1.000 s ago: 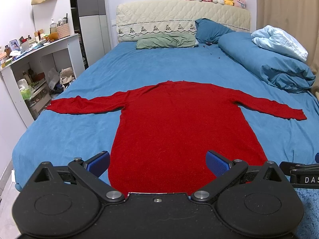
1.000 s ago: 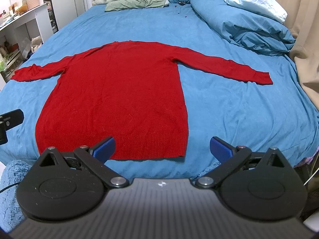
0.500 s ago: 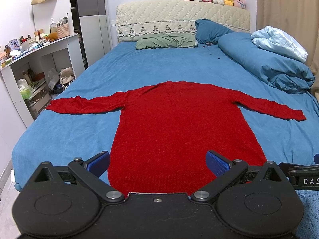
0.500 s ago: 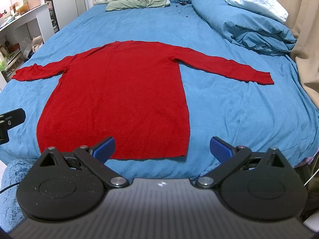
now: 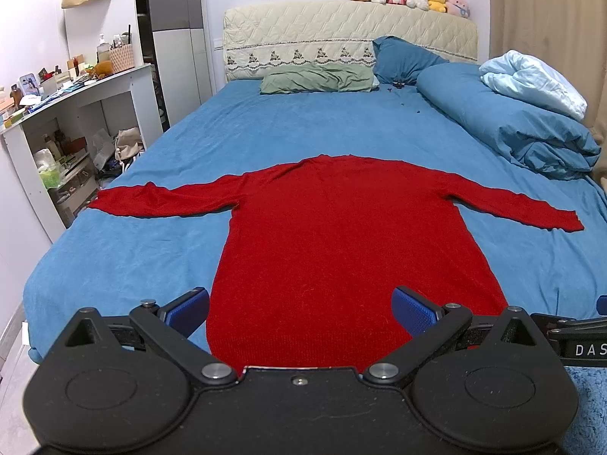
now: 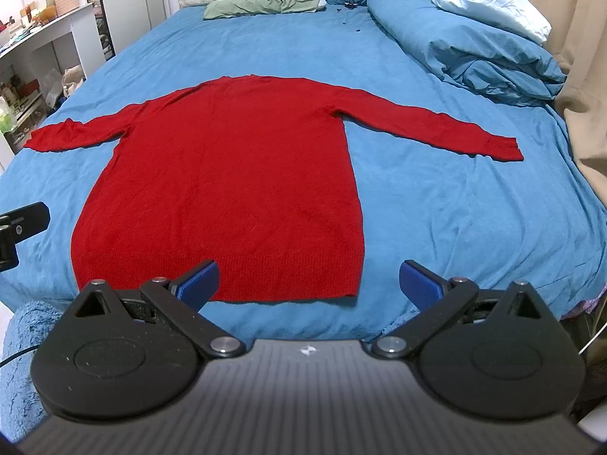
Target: Fold small clothes
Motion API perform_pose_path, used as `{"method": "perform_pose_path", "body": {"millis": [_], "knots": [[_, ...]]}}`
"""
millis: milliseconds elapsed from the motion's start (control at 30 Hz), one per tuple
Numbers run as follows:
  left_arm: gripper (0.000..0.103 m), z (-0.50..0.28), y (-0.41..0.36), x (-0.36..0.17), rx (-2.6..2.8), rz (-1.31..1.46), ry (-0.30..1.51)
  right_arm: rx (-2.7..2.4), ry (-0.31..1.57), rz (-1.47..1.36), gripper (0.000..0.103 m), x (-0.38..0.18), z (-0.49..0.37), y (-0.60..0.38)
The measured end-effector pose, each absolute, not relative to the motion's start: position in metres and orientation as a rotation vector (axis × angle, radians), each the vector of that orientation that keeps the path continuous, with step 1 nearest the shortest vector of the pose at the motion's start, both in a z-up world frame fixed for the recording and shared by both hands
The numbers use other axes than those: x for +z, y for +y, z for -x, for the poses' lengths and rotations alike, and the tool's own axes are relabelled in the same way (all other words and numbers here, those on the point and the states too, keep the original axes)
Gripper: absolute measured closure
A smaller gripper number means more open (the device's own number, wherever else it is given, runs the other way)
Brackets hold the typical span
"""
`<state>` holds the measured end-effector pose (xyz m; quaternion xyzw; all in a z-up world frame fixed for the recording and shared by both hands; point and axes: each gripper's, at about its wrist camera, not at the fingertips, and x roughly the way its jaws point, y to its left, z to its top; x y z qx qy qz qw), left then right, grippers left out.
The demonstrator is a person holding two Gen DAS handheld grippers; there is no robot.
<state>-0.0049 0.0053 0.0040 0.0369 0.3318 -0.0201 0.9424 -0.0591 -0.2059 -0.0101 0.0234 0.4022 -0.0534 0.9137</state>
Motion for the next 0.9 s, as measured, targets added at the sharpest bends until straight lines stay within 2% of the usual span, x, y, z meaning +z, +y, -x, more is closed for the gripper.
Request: {"method": "perform_pose_path", "body": {"millis": [900], "knots": [[0.000, 0.0050, 0.0058, 0.0044, -0.041, -0.073, 0.676, -0.106, 0.825, -0.047, 0.000, -0.0072, 0.0595, -0.2032]]}}
